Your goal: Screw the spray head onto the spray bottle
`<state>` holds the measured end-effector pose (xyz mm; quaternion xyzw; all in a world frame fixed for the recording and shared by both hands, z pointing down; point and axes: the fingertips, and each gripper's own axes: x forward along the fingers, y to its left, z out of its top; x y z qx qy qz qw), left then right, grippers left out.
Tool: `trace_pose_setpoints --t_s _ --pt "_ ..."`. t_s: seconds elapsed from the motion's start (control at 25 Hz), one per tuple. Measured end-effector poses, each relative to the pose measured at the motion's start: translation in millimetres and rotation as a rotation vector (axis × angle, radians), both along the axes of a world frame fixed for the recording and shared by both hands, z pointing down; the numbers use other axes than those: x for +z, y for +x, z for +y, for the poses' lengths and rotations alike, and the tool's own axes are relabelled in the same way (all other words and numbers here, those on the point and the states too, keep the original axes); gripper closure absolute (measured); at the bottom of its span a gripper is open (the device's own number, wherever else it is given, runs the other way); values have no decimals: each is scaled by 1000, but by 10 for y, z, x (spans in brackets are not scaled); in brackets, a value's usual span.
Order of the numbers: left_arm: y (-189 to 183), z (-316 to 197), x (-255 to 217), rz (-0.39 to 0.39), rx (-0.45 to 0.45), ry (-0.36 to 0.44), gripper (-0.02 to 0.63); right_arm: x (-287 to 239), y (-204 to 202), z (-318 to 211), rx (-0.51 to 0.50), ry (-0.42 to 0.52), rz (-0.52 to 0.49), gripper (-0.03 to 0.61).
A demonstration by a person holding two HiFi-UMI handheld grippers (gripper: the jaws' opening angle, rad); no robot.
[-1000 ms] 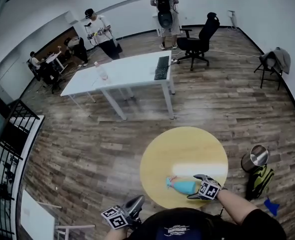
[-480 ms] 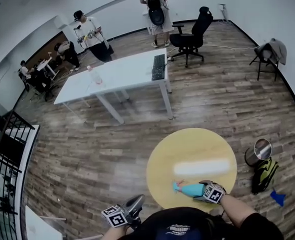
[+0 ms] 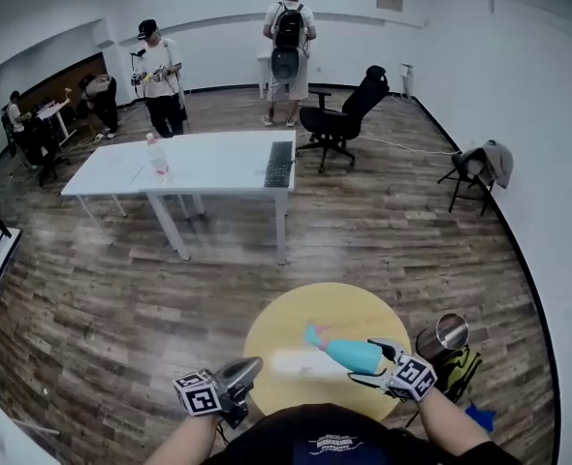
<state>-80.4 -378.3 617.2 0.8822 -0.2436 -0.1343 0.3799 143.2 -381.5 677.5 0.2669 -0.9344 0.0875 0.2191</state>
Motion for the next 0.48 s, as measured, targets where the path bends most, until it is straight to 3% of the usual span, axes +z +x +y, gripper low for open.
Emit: trace_pose_setpoints --t_s 0.16,0.28,0.32,0.4,0.48 --pt "364 -230 -550 97 183 -5 596 -940 -27 39 -58 204 44 163" --pt "663 -203 -880 131 348 -38 367 -1270 -129 178 -110 281 85 163" --pt "755 -167 -1001 127 386 -30 321 -1308 -157 220 -125 291 104 163" --pt "879 -130 -1116 90 409 -3 299 -1371 -169 265 -129 298 113 163" --pt "935 -100 -1082 36 405 15 361 -1440 -133 317 -125 287 81 163"
